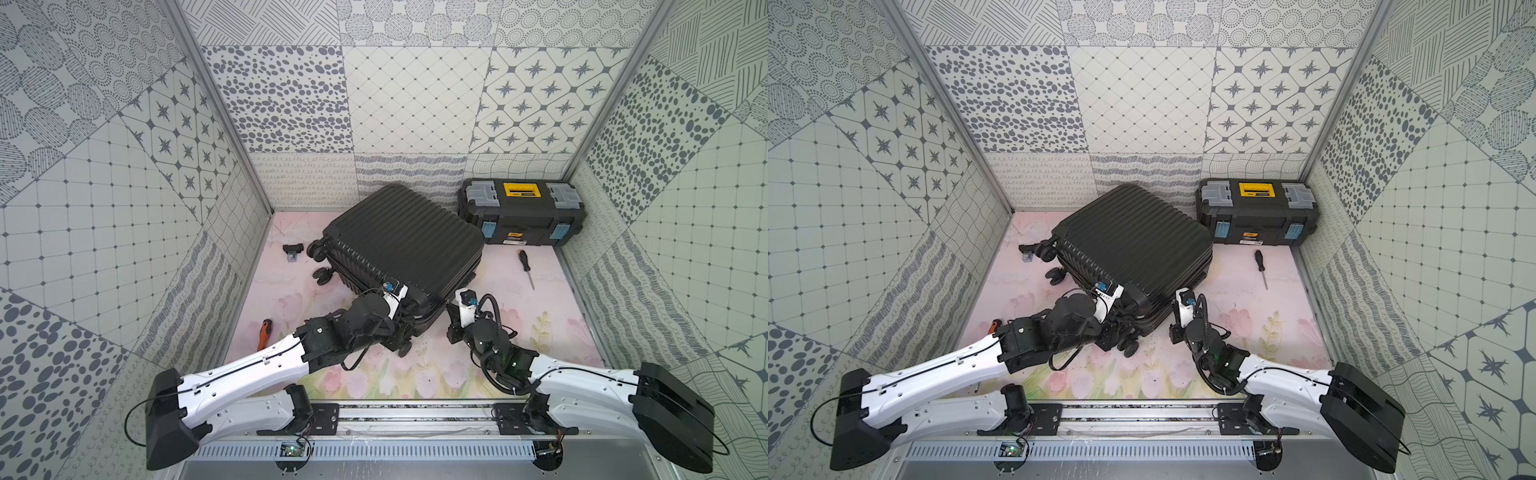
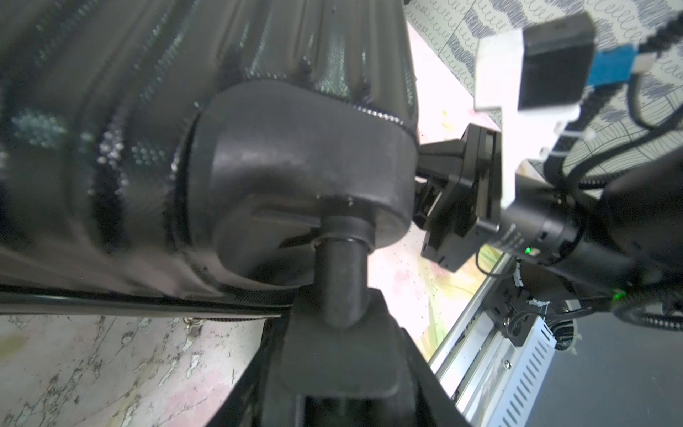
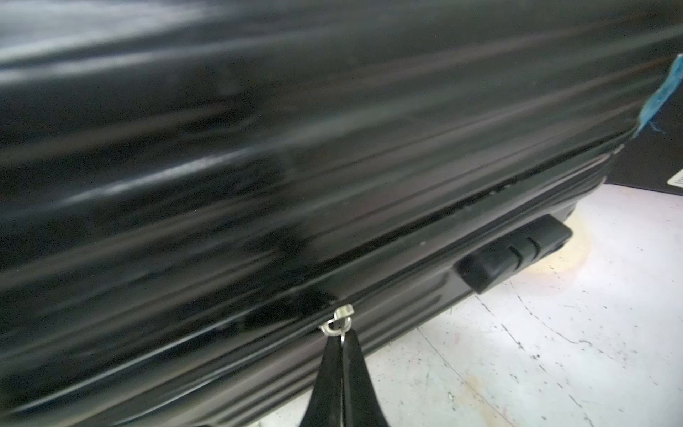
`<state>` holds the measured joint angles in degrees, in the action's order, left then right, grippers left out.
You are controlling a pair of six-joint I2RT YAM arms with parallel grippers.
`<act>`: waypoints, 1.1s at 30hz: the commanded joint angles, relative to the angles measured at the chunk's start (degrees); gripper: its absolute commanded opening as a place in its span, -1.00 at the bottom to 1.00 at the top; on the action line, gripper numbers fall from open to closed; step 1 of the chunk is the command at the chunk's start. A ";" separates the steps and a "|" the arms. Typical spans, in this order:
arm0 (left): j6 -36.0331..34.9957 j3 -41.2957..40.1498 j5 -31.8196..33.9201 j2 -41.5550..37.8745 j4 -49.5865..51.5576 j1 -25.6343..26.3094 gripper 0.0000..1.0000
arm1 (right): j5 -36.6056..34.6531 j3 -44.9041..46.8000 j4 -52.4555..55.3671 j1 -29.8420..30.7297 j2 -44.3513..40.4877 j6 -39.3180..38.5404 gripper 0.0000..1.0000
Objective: Open the suitcase zippers
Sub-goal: Unzip the zipper on the suitcase.
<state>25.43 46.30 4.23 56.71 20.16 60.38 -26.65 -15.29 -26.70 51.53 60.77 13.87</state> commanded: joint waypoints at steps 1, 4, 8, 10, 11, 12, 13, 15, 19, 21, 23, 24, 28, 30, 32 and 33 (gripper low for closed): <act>-1.92 0.14 -4.90 -3.77 -4.72 0.39 -1.00 | 1.23 -0.31 -0.98 -4.24 -0.86 -1.12 -1.00; -3.58 -0.09 -8.50 -5.23 -2.77 0.36 -1.00 | 3.29 -1.38 -1.67 -8.94 0.88 -0.45 -1.00; -3.74 -2.71 -11.52 -8.50 -2.81 0.45 -1.00 | 7.22 -4.22 -4.61 -17.86 6.34 2.83 -1.00; -3.51 -3.75 -12.13 -9.99 -1.97 0.65 -1.00 | 8.05 -5.84 -6.36 -21.53 9.98 4.69 -1.00; -3.31 -4.23 -12.28 -10.79 -1.41 0.79 -1.00 | 8.99 -6.48 -8.01 -23.39 11.84 5.66 -1.00; -3.20 -4.65 -12.43 -11.35 -0.83 0.89 -1.00 | 9.71 -7.00 -9.67 -25.03 13.23 6.46 -1.00; -3.12 -5.09 -12.72 -12.05 -0.13 0.88 -1.00 | 9.95 -7.56 -10.83 -26.59 15.05 7.51 -1.00; -2.80 -5.51 -12.59 -13.09 1.97 0.97 -1.00 | 10.27 -8.91 -11.87 -29.31 17.37 9.14 -1.00; -1.61 -5.33 -8.45 -16.25 7.71 0.97 -0.75 | 11.56 -8.03 -14.47 -31.54 18.00 11.30 -1.00; -1.14 -4.19 -4.17 -17.97 10.94 1.00 -0.53 | 13.16 -7.48 -13.91 -31.12 17.19 10.68 -1.00; -0.27 -2.18 0.86 -18.50 14.30 0.88 0.01 | 14.28 -6.36 -14.43 -30.68 16.55 9.71 -1.00; -0.08 -0.92 2.78 -18.27 16.13 0.81 0.18 | 14.52 -5.69 -14.40 -30.41 15.96 9.30 -1.00; 2.67 5.28 14.26 -16.51 26.27 -1.15 0.45 | 14.33 -2.59 -13.67 -29.25 11.31 9.07 -1.00; 3.75 7.17 18.21 -16.54 30.20 -5.00 0.40 | 13.91 -1.18 -12.44 -28.45 8.26 8.97 -1.00; 4.16 7.44 18.23 -17.27 31.31 -11.95 0.26 | 13.28 0.20 -10.57 -26.83 4.91 8.05 -1.00; 4.35 7.08 17.49 -17.62 30.86 -14.95 0.20 | 12.78 0.74 -9.76 -25.98 3.45 7.62 -1.00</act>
<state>27.16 51.31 12.08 39.81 41.47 54.02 -9.43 -15.99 -36.25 24.38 68.01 23.00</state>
